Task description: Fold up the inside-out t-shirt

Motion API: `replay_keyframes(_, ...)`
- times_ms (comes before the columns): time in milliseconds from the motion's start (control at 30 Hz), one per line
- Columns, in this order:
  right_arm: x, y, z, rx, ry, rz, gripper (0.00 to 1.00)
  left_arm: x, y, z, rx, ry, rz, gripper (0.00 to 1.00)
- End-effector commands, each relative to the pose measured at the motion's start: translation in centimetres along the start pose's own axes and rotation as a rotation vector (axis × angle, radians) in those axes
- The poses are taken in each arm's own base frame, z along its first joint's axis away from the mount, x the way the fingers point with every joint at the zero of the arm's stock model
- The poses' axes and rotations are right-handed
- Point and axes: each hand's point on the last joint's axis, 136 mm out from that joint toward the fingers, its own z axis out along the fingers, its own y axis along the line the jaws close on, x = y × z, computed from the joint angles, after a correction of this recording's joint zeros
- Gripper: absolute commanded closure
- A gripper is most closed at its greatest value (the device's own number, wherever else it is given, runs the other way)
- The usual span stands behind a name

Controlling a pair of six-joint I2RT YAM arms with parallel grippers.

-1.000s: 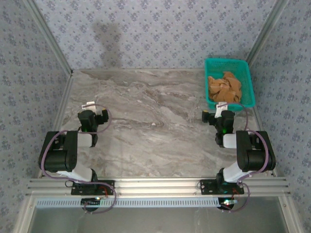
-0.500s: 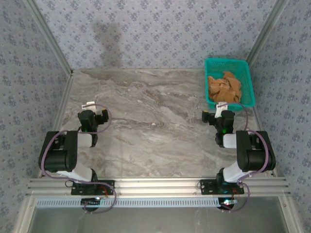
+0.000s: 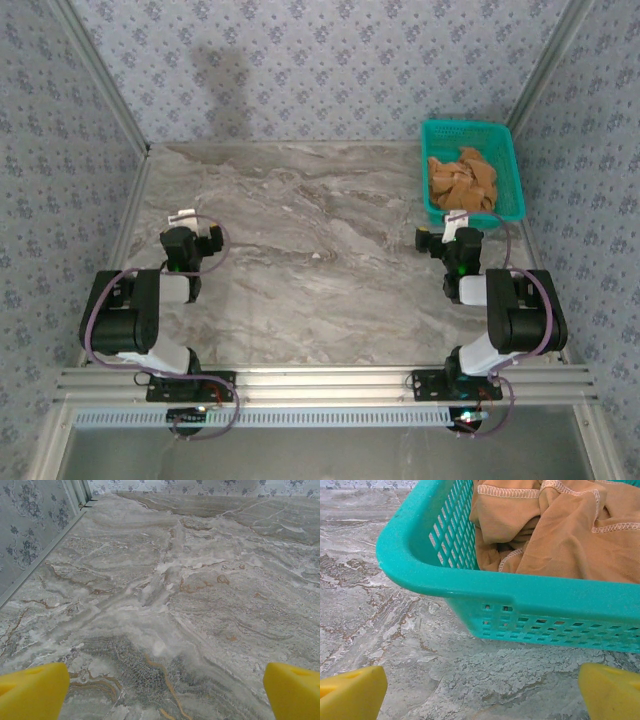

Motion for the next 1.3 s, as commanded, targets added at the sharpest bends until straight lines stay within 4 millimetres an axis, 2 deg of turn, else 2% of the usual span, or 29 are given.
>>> replay_keyframes(0, -0.6, -0.2, 0.3, 0.005, -0.005, 0.014, 0.00, -0.5, 0.0, 0.2, 0.000, -0.012, 0.005, 0.00)
replay_keyframes(200, -0.9, -0.1, 0.0, 0.033, -0.025, -0.007, 0.00, -0.5, 0.0, 0.2, 0.001, -0.013, 0.005, 0.00)
replay_keyframes(300, -2.6, -0.3, -2.4, 0.126, -0.096, -0.049, 0.00, -0.4, 0.0, 0.2, 0.001, -0.012, 0.005, 0.00)
replay_keyframes(367, -4.8, 0.2, -4.3, 0.160, -0.094, -0.068, 0.00, -1.9, -1.3, -0.9, 0.045, -0.039, 0.058, 0.00)
replay_keyframes(433, -7.5, 0.6, -6.0, 0.153, -0.076, -0.027, 0.00, -4.1, -2.6, -2.8, 0.029, 0.023, 0.108, 0.00)
replay_keyframes(467, -9.7, 0.3, -6.9, 0.167, -0.080, 0.017, 0.00, -5.7, -3.3, -3.8, 0.041, 0.048, 0.108, 0.00)
replay_keyframes(533, -11.8, -1.3, -8.1, 0.254, -0.040, 0.206, 0.00, -8.0, -5.3, -5.9, 0.124, 0.063, 0.090, 0.00)
replay_keyframes(600, -10.8, -2.4, -9.5, 0.341, 0.100, 0.465, 0.00, -9.9, -6.7, -8.3, 0.188, 0.044, 0.052, 0.00)
replay_keyframes(633, -11.2, -2.6, -9.3, 0.335, 0.118, 0.544, 0.00, -10.9, -7.1, -9.4, 0.208, 0.021, 0.020, 0.00)
replay_keyframes(700, -12.7, -1.4, -7.5, 0.199, 0.120, 0.647, 0.00, -11.2, -6.4, -11.3, 0.204, 0.052, -0.108, 0.00)
replay_keyframes(733, -13.2, -1.6, -6.7, 0.180, 0.117, 0.667, 0.00, -10.9, -5.8, -12.1, 0.185, 0.072, -0.154, 0.00)
replay_keyframes(800, -13.7, -2.0, -5.0, 0.190, 0.131, 0.727, 0.00, -10.4, -4.1, -13.2, 0.112, 0.090, -0.221, 0.00)
replay_keyframes(900, -14.3, -3.0, -2.3, 0.254, 0.177, 0.768, 0.00, -8.2, 0.1, -15.1, -0.093, 0.134, -0.340, 0.00)
replay_keyframes(933, -14.3, -3.5, -1.4, 0.290, 0.204, 0.793, 0.00, -7.7, 0.4, -15.6, -0.096, 0.140, -0.337, 0.00)
replay_keyframes(1133, -11.0, -4.8, 4.2, 0.411, 0.344, 1.003, 0.07, -5.3, 0.1, -17.1, -0.013, 0.210, -0.366, 0.00)
replay_keyframes(1267, -9.5, -4.8, 7.9, 0.435, 0.398, 1.108, 0.10, -4.4, 1.3, -17.6, -0.068, 0.224, -0.402, 0.00)
